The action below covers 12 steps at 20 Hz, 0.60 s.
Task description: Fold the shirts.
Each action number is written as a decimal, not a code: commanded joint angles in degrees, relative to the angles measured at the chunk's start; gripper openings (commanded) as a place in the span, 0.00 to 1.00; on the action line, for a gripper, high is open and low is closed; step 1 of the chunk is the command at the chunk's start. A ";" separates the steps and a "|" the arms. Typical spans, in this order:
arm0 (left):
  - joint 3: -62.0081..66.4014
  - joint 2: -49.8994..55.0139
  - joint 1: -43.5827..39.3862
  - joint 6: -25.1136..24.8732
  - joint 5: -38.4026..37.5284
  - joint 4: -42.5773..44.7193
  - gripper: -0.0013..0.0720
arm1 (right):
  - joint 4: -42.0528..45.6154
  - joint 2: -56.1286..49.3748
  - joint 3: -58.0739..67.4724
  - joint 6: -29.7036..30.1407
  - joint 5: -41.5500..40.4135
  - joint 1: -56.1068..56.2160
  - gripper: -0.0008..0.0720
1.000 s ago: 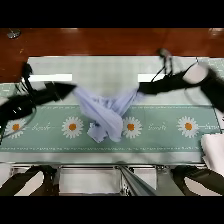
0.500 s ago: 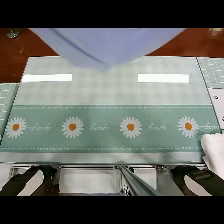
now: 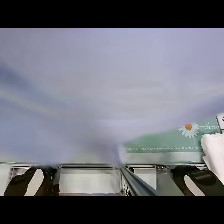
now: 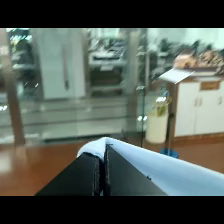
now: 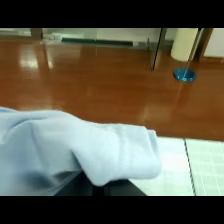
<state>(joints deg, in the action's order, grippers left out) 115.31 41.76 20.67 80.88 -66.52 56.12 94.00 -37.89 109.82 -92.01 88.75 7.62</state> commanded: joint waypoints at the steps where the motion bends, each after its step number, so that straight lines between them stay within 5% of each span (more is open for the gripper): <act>1: -4.44 -1.09 0.37 1.88 -10.01 4.17 0.05 | -3.91 1.86 -5.81 -0.26 7.41 -0.02 0.05; 5: -23.34 -0.52 0.37 -1.36 -7.67 2.78 0.05 | -14.38 6.51 -30.84 -2.01 -1.07 -0.02 0.05; 9: -38.64 4.20 -2.47 -1.31 -4.22 1.11 0.05 | -11.98 7.45 -53.55 -5.66 -7.93 -0.02 0.05; 12: -47.17 8.02 -9.97 -1.33 2.54 0.39 0.05 | -7.08 6.19 -67.19 -14.34 -18.23 -0.02 0.05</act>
<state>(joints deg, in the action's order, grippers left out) 76.71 46.74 15.66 79.75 -69.45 57.60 84.05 -31.27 55.86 -99.07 79.81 7.62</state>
